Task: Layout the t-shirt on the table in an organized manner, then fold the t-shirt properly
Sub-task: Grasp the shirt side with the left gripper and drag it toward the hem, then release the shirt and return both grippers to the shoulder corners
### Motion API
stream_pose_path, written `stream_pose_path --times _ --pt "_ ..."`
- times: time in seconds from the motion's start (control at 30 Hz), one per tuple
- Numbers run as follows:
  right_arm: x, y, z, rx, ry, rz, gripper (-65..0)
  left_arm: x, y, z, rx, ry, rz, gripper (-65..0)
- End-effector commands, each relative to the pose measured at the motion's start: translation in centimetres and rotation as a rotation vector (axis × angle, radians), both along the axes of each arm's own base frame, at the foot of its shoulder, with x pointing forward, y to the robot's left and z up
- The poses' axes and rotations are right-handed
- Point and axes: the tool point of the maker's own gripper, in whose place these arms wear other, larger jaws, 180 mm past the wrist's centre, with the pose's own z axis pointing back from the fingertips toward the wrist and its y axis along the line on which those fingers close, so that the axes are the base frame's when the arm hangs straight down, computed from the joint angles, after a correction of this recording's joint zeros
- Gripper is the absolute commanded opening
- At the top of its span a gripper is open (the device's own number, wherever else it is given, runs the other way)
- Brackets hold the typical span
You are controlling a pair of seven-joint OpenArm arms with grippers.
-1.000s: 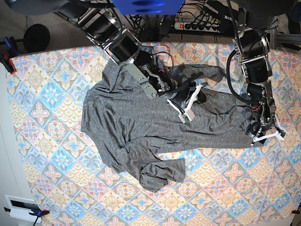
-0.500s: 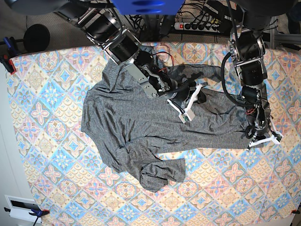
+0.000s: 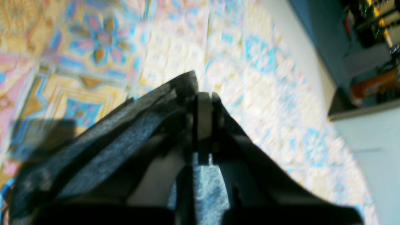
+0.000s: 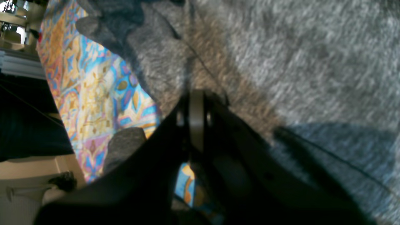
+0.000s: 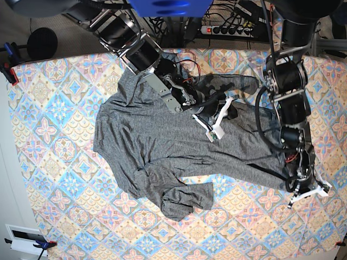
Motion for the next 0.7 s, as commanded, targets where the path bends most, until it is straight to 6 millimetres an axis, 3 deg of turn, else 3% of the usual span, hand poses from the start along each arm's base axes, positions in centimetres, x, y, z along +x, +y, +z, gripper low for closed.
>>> stream_pose_path --times 0.0,0.2,0.3,0.47,0.57,0.67 --pt "-2.7 -1.4 -2.9 -0.126 0.093 0.059 -64.4 1.9 -0.1 2.8 0.01 -0.063 -0.004 -65.0" --pt "-2.4 -1.1 -2.2 -0.111 0.078 0.059 -64.4 3.3 1.0 5.5 0.072 -0.146 0.087 -65.0" --pt "-1.9 -0.5 -1.0 -0.086 0.05 0.061 -64.4 4.5 0.5 6.8 0.069 -0.174 0.099 -65.0" --pt "-1.9 -0.5 -1.1 -0.087 0.052 0.061 -64.4 5.6 0.3 9.0 0.063 -0.216 0.104 -65.0" --pt "-1.9 -0.5 -1.1 -0.087 0.052 0.061 -64.4 6.1 1.0 12.0 0.1 -0.289 0.147 -65.0" --pt "-1.9 -0.5 -1.1 -0.087 0.052 0.061 -64.4 6.4 1.3 13.4 0.115 -0.32 0.161 -65.0"
